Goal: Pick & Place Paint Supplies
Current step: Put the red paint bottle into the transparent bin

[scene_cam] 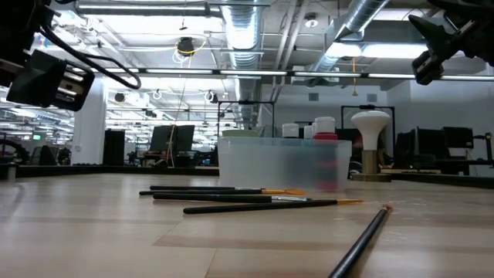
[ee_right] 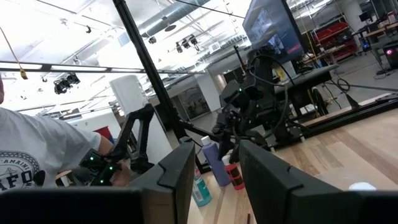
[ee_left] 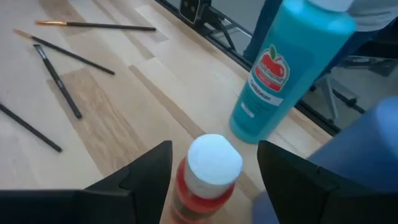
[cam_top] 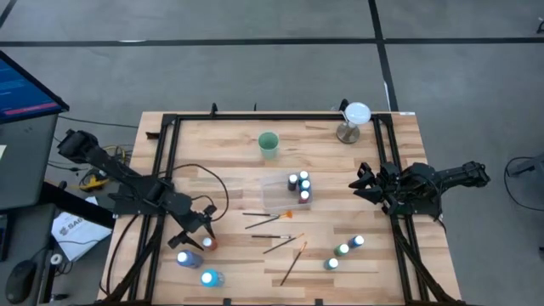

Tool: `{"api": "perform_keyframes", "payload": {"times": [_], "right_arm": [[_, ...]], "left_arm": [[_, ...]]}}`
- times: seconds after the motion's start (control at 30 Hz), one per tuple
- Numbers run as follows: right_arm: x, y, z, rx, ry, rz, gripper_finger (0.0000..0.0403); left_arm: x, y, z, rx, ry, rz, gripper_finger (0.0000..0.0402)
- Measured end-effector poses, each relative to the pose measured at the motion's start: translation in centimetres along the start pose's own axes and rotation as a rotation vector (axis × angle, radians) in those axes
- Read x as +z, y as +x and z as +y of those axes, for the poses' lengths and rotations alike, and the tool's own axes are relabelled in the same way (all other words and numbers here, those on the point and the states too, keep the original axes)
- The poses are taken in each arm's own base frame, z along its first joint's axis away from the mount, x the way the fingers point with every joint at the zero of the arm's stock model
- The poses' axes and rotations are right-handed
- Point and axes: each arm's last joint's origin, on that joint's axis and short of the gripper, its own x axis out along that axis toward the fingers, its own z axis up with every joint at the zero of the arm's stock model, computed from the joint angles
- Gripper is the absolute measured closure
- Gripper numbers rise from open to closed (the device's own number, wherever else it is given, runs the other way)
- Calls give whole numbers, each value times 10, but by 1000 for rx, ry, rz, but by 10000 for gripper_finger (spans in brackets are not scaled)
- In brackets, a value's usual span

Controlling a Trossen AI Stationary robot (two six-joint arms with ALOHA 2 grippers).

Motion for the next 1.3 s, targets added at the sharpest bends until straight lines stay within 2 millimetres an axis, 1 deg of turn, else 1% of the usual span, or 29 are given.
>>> {"api": "perform_keyframes", "payload": {"times": [0.1, 0.23, 0.5, 0.7, 0.8, 0.87, 0.93, 1.07, 1.2, 1.3], "right_arm": [[0, 0, 0, 0, 0, 0, 281], [0, 0, 0, 0, 0, 0, 281], [0, 0, 0, 0, 0, 0, 280], [0, 0, 0, 0, 0, 0, 280], [0, 0, 0, 0, 0, 0, 280], [0, 0, 0, 0, 0, 0, 280], [0, 0, 0, 0, 0, 0, 280], [0, 0, 0, 0, 0, 0, 280], [0, 0, 0, 0, 0, 0, 280], [0, 0, 0, 0, 0, 0, 280]], "left_arm": [[2, 4, 1, 4, -4, -25, 175], [3, 5, 2, 5, -4, -35, 193], [-1, 10, 3, 4, -12, 4, 240], [-1, 10, 3, 4, -16, -3, 289], [0, 10, 3, 6, -16, -5, 290], [1, 10, 4, 46, -36, -9, 290], [6, 10, 6, 105, -60, -23, 290], [24, 7, 14, 245, -68, -79, 290], [51, -1, 30, 415, -87, -163, 290], [73, -11, 45, 548, -88, -223, 290]]}}
